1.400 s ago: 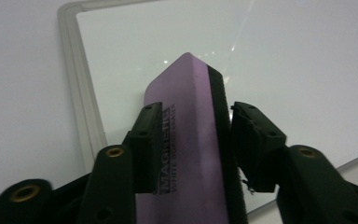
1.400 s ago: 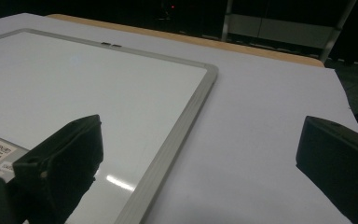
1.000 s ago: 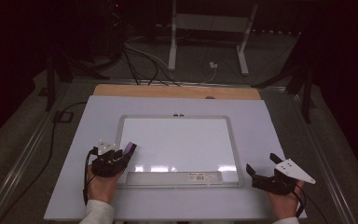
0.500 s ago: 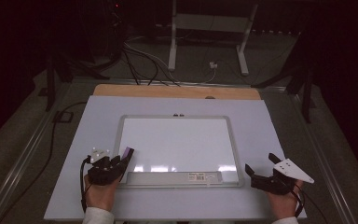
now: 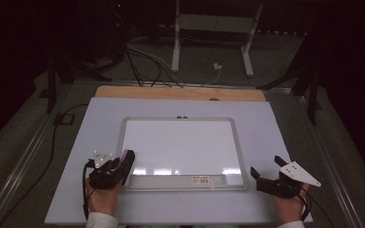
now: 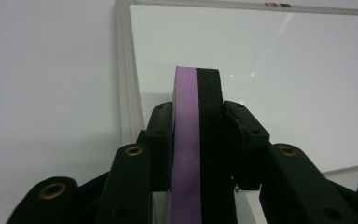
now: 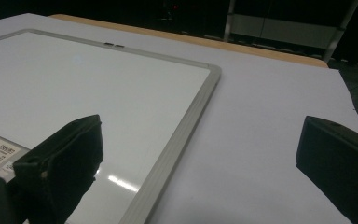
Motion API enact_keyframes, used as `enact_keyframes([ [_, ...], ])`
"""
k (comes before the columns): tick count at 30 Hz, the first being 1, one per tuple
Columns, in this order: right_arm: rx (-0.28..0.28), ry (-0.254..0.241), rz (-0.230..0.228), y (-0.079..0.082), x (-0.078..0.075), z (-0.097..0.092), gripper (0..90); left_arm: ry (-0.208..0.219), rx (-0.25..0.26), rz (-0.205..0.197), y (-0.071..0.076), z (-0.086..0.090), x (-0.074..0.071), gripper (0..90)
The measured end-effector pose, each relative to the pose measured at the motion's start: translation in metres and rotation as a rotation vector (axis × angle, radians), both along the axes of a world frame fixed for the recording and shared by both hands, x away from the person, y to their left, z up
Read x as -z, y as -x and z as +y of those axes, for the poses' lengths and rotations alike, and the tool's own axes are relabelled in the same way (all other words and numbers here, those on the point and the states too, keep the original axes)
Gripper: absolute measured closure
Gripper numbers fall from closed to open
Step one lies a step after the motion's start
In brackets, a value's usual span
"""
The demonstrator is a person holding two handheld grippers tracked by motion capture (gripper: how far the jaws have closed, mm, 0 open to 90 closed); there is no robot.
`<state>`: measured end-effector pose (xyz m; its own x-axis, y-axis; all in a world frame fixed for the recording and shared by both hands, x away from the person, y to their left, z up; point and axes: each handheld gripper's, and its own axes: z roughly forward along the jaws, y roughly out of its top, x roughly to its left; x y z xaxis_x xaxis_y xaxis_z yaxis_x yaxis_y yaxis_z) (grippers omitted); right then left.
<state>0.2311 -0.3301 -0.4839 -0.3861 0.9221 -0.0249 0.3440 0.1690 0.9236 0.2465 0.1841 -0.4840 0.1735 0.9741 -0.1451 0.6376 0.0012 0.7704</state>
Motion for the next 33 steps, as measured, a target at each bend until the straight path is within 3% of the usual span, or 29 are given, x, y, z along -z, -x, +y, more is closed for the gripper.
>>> enact_keyframes([
  [5,0.0,-0.002,-0.001,0.0,0.0,-0.001,1.0,-0.03,-0.026,-0.006,0.001,-0.003,0.0,67.7],
  [15,-0.001,0.002,-0.002,0.0,0.0,0.001,1.0,-0.016,-0.024,-0.017,-0.007,-0.004,0.0,65.9],
  [22,0.001,-0.001,-0.001,0.0,0.0,0.0,1.0,0.032,0.026,-0.085,-0.015,-0.001,-0.011,37.3],
  [28,0.001,-0.002,-0.002,0.0,0.0,0.0,1.0,0.021,0.097,-0.186,-0.018,0.005,-0.028,22.7],
  [33,0.0,-0.001,-0.003,0.0,0.0,0.0,1.0,0.021,0.141,-0.226,-0.02,0.017,-0.036,14.5],
])
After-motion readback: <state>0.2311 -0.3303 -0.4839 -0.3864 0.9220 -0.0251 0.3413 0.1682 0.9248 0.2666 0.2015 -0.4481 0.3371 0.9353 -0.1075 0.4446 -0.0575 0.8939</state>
